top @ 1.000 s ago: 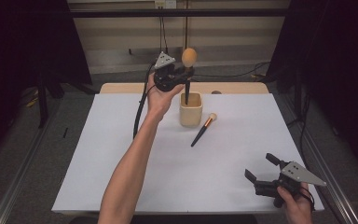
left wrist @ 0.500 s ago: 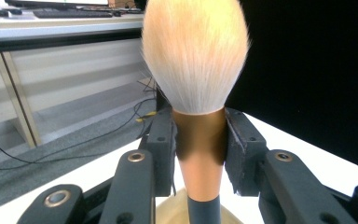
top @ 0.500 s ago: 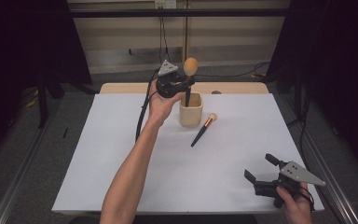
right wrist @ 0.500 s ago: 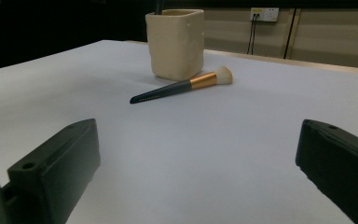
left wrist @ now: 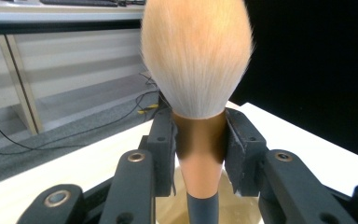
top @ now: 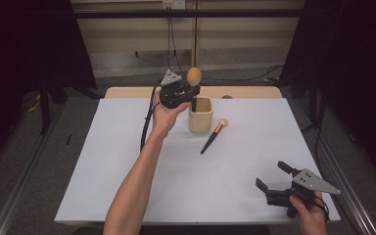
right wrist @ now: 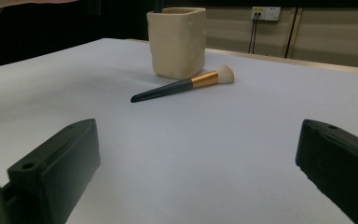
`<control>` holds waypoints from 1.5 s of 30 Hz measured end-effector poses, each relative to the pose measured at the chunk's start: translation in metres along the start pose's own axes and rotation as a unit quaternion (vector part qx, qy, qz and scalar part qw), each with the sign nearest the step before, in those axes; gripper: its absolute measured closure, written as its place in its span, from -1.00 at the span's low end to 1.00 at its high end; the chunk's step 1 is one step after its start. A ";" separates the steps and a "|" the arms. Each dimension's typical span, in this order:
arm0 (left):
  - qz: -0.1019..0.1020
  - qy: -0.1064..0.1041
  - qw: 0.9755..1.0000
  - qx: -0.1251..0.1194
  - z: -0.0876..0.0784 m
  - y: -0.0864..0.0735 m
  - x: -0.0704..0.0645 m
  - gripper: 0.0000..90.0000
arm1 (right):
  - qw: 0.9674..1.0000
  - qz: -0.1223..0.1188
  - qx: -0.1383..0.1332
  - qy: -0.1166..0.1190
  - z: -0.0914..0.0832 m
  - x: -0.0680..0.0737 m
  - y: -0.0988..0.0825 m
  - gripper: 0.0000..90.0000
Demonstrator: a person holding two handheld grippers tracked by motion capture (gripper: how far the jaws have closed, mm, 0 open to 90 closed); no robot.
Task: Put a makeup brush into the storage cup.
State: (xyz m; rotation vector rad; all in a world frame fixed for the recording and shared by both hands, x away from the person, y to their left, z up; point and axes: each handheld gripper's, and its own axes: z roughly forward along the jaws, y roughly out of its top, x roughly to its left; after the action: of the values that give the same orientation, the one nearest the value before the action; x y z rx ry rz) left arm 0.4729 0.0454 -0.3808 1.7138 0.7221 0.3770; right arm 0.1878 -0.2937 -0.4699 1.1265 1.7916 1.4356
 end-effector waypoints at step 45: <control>-0.029 0.031 0.999 0.015 -0.006 -0.035 0.002 -0.59 | 1.000 -0.004 -0.002 0.003 0.000 0.001 0.001 -1.00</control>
State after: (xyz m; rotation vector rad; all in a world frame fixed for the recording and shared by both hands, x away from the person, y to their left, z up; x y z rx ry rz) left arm 0.4618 0.0561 -0.4134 1.7115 0.8247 0.3826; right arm 0.1874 -0.2931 -0.4691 1.1124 1.7944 1.4386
